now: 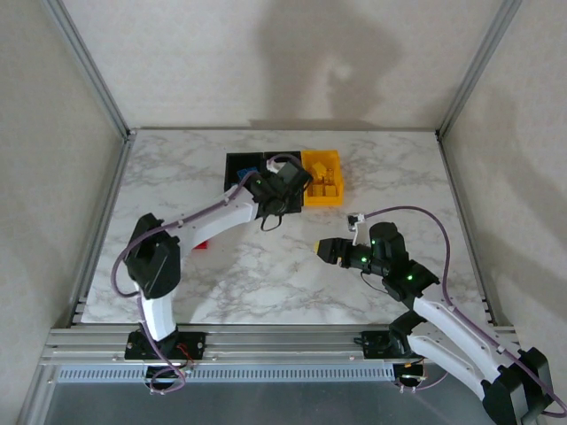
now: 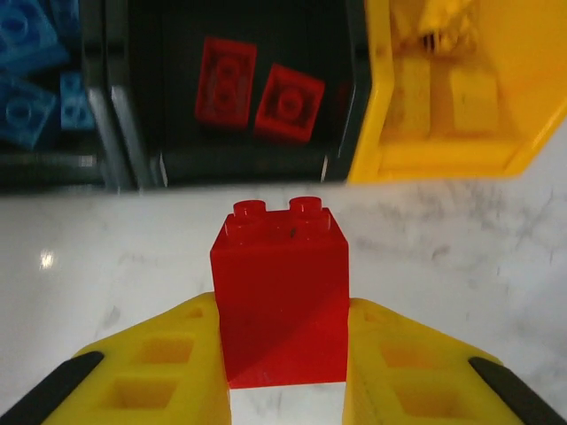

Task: Sort the legos into containers by color
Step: Place the lego in the container.

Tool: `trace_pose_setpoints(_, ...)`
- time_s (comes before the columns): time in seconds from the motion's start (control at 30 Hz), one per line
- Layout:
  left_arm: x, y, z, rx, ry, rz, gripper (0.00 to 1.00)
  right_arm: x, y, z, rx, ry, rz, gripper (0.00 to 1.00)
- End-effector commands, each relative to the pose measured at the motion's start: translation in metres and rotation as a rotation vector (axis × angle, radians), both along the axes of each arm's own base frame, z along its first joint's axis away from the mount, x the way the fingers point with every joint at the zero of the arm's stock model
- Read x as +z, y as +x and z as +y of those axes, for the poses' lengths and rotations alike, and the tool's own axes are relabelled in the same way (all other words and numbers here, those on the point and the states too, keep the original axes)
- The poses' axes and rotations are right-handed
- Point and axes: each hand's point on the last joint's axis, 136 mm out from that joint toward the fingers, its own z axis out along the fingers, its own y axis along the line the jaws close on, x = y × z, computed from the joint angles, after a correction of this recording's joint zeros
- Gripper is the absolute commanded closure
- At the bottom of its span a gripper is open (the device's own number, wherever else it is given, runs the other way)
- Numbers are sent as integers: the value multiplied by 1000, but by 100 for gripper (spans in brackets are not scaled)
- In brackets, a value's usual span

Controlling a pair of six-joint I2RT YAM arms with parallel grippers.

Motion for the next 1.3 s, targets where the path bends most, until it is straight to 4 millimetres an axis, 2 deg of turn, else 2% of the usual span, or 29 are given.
trace_pose_setpoints(0.0,-11,32,12,9,89,5,79,-5,4,-5,-48,-6,7,41)
trace_pose_setpoints(0.23,-25,86,11,38,135,17,79,-6,4,-7,-58,-10,12,41)
trace_pose_setpoints(0.43,-45,108,4,46,136,40,78,-5,5,-6,-53,-25,15,41)
trace_pose_setpoints(0.63,-52,116,9,63,133,51,75,-6,4,-9,-64,-36,14,41)
trace_pose_setpoints(1.03,-60,118,18,76,157,65,71,-3,3,-12,-78,-28,10,41)
trace_pose_setpoints(1.2,-50,119,18,79,147,50,51,0,1,-14,-82,-27,4,41)
trace_pose_setpoints(1.27,-44,118,18,77,140,45,46,0,1,-15,-82,-29,3,41)
